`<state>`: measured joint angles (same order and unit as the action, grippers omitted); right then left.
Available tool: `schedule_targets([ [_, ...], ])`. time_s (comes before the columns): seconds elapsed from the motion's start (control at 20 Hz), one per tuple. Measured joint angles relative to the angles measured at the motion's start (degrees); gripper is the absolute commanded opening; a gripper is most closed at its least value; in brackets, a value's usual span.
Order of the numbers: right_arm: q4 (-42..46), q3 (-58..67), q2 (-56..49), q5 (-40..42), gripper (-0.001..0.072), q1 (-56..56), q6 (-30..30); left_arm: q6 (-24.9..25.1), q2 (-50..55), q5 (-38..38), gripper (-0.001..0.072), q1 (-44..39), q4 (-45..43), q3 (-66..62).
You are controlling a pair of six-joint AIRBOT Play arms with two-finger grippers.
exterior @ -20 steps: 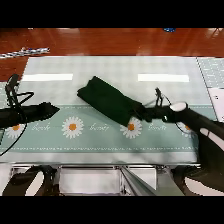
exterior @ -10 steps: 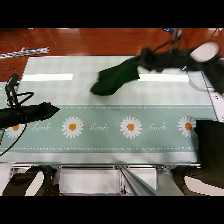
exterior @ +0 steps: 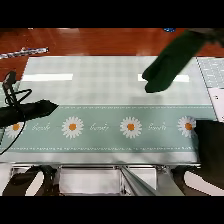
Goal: Fold the shirts.
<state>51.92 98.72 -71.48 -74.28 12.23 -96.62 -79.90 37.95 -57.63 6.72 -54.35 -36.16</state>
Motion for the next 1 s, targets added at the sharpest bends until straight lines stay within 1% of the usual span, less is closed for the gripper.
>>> schedule_targets([
  [0.25, 0.87, 0.87, 5.07, -12.11, 0.0017, 15.52, -0.35, 0.61, 0.04, 3.54, 0.0029, 0.0, 0.02, 0.0],
  [0.55, 4.02, 0.9, 9.99, -25.62, 0.0017, 31.04, 0.59, 0.81, 1.84, 8.85, 0.0029, 0.0, 0.17, 0.0],
  [0.65, 7.85, 0.07, 12.26, -28.35, 0.0017, 35.36, 0.94, 0.81, 3.28, 9.86, 0.0029, 0.0, 0.76, 0.0],
  [0.8, 15.89, -3.67, 16.57, -30.56, 0.0017, 41.64, 2.82, 0.81, 5.57, 11.41, 0.0029, -0.57, 1.7, 0.0],
  [1.0, 28.37, -13.77, 22.64, -31.54, 0.002, 49.11, 5.14, 0.83, 8.15, 14.05, 0.0029, -3.61, 2.32, 0.0],
])
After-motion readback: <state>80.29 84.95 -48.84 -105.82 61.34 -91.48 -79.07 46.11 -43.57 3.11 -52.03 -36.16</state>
